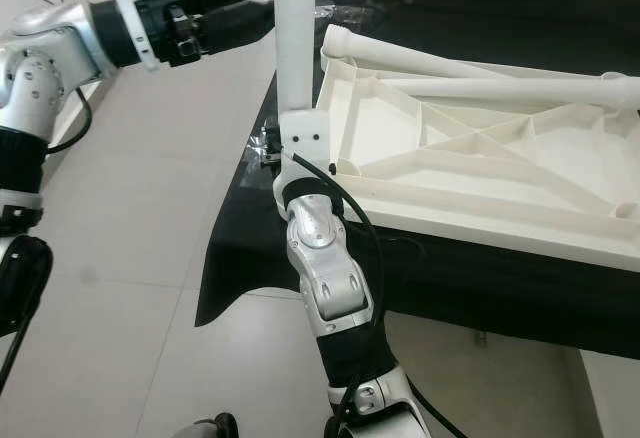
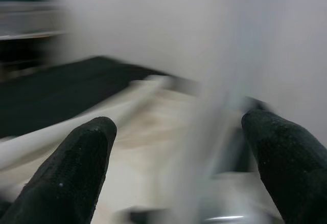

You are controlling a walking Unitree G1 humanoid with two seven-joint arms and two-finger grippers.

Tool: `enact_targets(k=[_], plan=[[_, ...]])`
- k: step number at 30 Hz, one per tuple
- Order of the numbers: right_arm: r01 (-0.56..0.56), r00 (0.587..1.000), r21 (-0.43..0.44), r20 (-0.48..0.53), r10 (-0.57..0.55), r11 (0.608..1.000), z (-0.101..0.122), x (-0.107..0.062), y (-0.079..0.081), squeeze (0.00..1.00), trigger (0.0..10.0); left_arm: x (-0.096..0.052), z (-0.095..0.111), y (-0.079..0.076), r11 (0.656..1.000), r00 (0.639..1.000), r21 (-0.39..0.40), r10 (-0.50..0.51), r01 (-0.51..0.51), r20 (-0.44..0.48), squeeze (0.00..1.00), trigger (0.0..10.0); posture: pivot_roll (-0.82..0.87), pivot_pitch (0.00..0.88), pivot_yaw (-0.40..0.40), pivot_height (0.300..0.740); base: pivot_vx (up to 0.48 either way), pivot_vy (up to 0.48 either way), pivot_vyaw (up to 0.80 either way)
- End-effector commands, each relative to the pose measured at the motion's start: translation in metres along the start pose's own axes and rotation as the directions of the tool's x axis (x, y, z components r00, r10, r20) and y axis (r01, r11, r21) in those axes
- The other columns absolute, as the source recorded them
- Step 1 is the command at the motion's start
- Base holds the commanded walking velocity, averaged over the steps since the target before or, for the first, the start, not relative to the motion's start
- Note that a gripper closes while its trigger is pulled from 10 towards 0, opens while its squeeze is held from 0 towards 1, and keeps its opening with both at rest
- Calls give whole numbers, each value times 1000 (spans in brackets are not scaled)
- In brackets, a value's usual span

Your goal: Building children table

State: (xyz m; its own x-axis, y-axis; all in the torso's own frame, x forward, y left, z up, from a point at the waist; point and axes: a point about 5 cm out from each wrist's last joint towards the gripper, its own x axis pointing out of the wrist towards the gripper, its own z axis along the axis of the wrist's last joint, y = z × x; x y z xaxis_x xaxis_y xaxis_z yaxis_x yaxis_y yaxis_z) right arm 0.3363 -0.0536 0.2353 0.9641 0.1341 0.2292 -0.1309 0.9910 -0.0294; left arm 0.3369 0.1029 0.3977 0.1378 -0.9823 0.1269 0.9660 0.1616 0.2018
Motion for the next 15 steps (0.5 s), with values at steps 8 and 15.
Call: enact_targets(k=[8,15], plan=[[-60,961,22,-270,64,998,-54,-10,12,0,10000,3,10,-16,976,978,72,-204,206,-35,0,10000,44,257,44,740,0,0,0],[-66,961,24,-269,70,998,-54,-10,12,0,10000,6,11,-10,983,988,105,-152,153,-16,0,10000,41,257,42,740,0,0,0]])
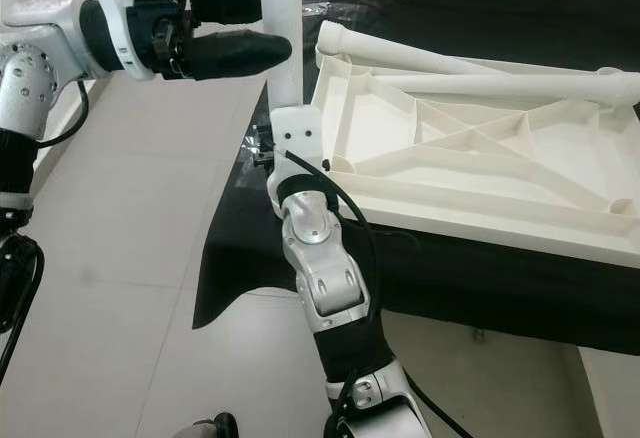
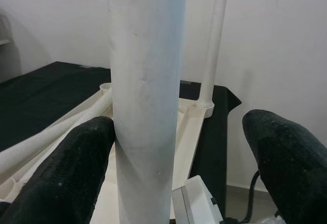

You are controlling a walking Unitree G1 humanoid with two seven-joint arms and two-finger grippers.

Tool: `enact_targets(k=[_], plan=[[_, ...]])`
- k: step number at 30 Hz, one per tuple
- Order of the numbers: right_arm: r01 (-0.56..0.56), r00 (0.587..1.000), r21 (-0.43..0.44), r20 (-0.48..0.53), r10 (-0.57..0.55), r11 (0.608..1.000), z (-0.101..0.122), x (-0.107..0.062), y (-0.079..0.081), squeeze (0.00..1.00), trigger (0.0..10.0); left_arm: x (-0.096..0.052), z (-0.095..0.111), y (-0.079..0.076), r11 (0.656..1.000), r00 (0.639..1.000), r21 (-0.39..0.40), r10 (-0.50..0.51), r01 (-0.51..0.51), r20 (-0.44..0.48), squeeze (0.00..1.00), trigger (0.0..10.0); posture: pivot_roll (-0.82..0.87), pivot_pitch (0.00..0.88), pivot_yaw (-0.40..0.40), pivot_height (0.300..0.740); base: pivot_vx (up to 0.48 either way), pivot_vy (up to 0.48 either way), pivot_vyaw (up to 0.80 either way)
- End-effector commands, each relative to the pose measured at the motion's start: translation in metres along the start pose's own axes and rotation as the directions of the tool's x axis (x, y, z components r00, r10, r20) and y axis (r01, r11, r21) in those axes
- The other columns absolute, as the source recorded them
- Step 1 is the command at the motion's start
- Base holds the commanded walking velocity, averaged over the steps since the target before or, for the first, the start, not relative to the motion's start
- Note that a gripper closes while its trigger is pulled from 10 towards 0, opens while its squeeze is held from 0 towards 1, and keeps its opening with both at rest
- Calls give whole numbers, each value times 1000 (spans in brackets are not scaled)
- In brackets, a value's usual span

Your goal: Building children table

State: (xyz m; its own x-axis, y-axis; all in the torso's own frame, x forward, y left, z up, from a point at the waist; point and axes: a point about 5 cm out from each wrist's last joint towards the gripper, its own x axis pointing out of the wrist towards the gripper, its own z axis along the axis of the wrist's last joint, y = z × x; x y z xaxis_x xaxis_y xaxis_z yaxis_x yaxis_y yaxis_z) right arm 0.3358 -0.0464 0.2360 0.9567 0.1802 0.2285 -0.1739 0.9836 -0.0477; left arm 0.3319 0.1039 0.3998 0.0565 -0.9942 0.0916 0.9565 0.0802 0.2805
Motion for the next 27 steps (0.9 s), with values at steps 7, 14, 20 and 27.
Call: enact_targets(k=[7,14,20,27], plan=[[-47,964,37,-260,55,998,-52,-11,9,0,10000,24,-9,13,987,987,41,153,-155,50,0,10000,32,255,44,740,0,0,0],[-66,964,36,-257,73,997,-51,-11,10,0,10000,38,-17,17,975,964,-70,221,-212,151,0,0,22,252,40,740,0,0,0],[-70,964,31,-257,76,997,-51,-11,10,0,10000,44,-24,12,983,976,-70,175,-167,133,0,0,21,247,40,740,0,0,0],[-126,966,9,-227,125,992,-45,-4,4,1000,10000,49,-26,6,990,985,-58,134,-128,111,0,0,22,250,41,740,0,0,0]])
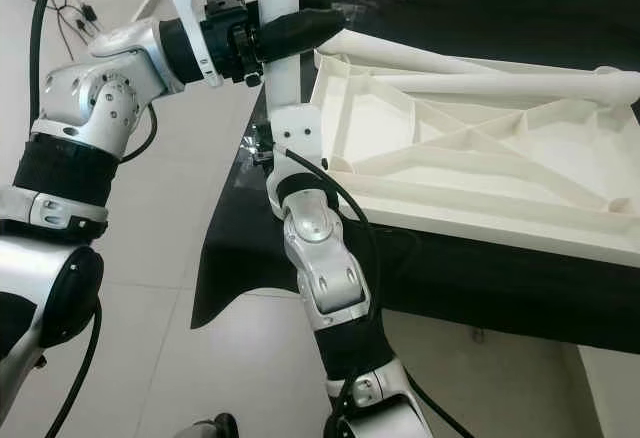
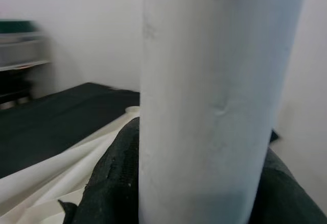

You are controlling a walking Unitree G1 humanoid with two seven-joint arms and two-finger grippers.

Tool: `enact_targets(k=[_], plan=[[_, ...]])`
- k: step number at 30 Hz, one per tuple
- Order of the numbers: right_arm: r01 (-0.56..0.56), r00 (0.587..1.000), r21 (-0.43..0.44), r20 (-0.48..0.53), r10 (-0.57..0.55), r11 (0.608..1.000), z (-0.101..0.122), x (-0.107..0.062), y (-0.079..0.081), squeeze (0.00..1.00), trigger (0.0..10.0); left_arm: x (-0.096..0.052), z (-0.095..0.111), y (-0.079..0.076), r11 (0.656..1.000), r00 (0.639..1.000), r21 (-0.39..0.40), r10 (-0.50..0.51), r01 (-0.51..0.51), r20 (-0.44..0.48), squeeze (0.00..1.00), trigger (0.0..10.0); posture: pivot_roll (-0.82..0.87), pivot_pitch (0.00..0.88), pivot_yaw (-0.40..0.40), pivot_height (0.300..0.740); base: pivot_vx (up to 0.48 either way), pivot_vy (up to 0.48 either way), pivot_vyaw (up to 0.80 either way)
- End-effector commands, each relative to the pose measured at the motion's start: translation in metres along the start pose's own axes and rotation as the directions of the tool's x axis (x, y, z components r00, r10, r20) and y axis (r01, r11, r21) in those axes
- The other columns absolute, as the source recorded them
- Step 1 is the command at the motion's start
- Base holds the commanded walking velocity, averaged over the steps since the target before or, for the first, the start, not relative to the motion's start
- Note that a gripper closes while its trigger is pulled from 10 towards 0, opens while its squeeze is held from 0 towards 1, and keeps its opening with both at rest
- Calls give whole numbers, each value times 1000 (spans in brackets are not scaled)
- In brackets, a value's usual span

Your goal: Building children table

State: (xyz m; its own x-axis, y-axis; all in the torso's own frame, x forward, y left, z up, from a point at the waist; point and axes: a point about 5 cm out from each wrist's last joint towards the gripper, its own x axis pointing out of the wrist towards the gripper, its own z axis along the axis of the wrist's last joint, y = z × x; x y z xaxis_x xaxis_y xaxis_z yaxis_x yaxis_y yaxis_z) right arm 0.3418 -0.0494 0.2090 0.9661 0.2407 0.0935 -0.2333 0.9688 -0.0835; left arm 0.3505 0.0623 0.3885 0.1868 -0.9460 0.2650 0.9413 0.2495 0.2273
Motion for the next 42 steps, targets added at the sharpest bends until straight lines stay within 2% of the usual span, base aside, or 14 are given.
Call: enact_targets(k=[1,4,9,10,18,22,25,26,29,31,35,38,40,42], plan=[[-119,991,18,-56,120,993,-9,6,2,1000,10000,7,-9,-8,998,998,-27,-53,52,-24,0,0,20,250,37,740,0,0,0],[-265,964,-29,31,265,964,13,20,-10,1000,10000,10,-10,-13,997,997,-27,-74,74,-25,0,0,20,253,34,740,0,0,0],[-331,940,-61,67,335,942,28,28,-22,1000,10000,11,-10,-15,997,996,-20,-80,79,-28,0,0,19,254,32,740,0,0,0],[-425,896,-134,78,437,895,45,38,-36,0,10000,11,-11,-17,996,995,-13,-91,91,-34,0,0,19,260,29,740,0,0,0],[-565,809,-173,79,583,807,66,45,-43,0,10000,12,-15,-21,994,993,-14,-107,106,-41,0,0,20,266,27,740,0,0,0],[-655,732,-180,89,676,733,77,45,-37,0,10000,12,-17,-22,994,993,-21,-109,109,-43,0,0,21,276,27,740,0,0,0],[-655,732,-180,89,676,733,77,45,-37,0,10000,12,-17,-22,994,993,-21,-109,109,-43,0,0,21,276,27,740,0,0,0],[-696,693,-192,72,717,692,78,46,-35,0,10000,12,-17,-23,994,994,-25,-106,105,-40,0,0,20,275,27,740,0,0,0],[-720,667,-206,60,743,663,79,47,-34,0,10000,12,-17,-23,994,994,-27,-104,103,-33,0,0,19,279,22,740,0,0,0],[-769,607,-189,84,790,611,85,47,-34,0,10000,8,-12,-28,988,988,-38,-152,152,1,0,0,15,273,20,740,0,0,0],[-783,588,-177,102,803,596,88,47,-34,0,10000,6,-10,-30,983,984,-44,-180,181,13,0,0,14,271,20,740,0,0,0],[-841,499,-159,138,856,516,92,42,-32,0,10000,-3,-3,-43,940,945,-100,-324,326,36,0,0,10,263,22,740,0,0,0],[-922,321,-171,166,932,348,90,24,-17,0,10000,-17,2,-58,856,871,-165,-483,490,88,0,0,-4,230,22,740,0,0,0],[-922,321,-171,166,932,348,90,24,-17,0,10000,-17,2,-58,856,871,-165,-483,490,88,0,0,-4,230,22,740,0,0,0]])
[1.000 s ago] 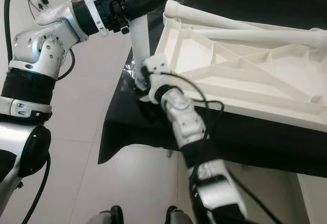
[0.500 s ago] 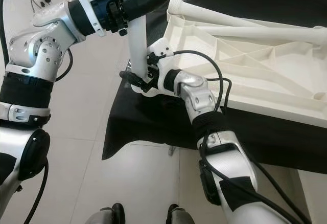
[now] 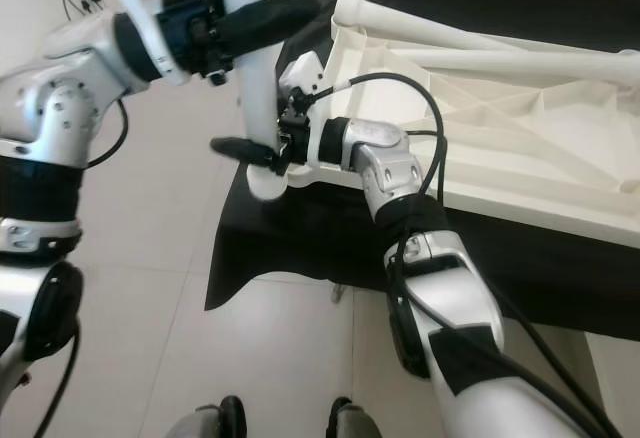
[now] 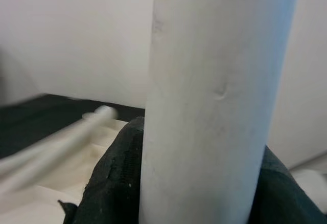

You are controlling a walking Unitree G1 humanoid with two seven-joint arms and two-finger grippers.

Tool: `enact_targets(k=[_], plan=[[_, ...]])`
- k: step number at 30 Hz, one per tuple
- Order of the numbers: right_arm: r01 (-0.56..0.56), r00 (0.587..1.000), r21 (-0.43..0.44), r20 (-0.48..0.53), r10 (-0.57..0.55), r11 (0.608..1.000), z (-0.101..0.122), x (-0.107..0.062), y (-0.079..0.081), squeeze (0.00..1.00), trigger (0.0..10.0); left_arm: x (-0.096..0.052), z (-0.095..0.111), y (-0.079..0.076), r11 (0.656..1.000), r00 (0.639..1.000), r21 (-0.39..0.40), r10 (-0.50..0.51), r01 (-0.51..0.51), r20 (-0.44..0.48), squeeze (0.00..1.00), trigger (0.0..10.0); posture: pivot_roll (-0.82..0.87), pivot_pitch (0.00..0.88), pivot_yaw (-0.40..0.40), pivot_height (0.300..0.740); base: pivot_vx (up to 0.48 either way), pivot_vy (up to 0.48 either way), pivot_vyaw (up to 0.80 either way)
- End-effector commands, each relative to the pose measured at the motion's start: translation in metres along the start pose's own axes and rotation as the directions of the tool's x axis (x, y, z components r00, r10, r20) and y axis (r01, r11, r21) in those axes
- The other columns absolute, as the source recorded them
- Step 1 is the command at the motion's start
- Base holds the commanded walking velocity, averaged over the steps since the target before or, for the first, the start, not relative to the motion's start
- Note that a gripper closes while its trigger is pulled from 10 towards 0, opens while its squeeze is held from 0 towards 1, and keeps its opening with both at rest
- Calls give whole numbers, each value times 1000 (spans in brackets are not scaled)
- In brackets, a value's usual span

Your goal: Building children table

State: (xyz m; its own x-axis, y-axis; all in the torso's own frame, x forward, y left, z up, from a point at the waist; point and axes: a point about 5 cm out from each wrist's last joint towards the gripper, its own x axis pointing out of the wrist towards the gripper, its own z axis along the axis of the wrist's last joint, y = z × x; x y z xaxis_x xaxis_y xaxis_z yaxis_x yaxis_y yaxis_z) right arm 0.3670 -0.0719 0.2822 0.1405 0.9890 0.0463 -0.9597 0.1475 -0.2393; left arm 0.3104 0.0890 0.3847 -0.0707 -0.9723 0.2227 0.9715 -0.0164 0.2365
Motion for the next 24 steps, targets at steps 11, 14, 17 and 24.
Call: enact_targets(k=[11,14,17,24], plan=[[-211,976,-45,48,213,977,-4,27,45,0,0,15,-12,-38,913,924,-139,-380,383,51,0,0,-38,166,33,740,0,0,0],[-196,980,-31,15,197,980,-15,26,50,0,0,20,-6,-44,900,908,-124,-417,418,42,0,0,-45,144,36,740,0,0,0],[-194,981,-23,-25,193,981,-24,27,54,0,0,28,-1,-49,891,898,-113,-439,440,30,0,0,-49,129,37,740,0,0,0],[-120,987,8,-109,120,993,-36,27,59,0,0,53,11,-62,875,880,-94,-476,474,8,0,0,-52,101,36,740,0,0,0]])
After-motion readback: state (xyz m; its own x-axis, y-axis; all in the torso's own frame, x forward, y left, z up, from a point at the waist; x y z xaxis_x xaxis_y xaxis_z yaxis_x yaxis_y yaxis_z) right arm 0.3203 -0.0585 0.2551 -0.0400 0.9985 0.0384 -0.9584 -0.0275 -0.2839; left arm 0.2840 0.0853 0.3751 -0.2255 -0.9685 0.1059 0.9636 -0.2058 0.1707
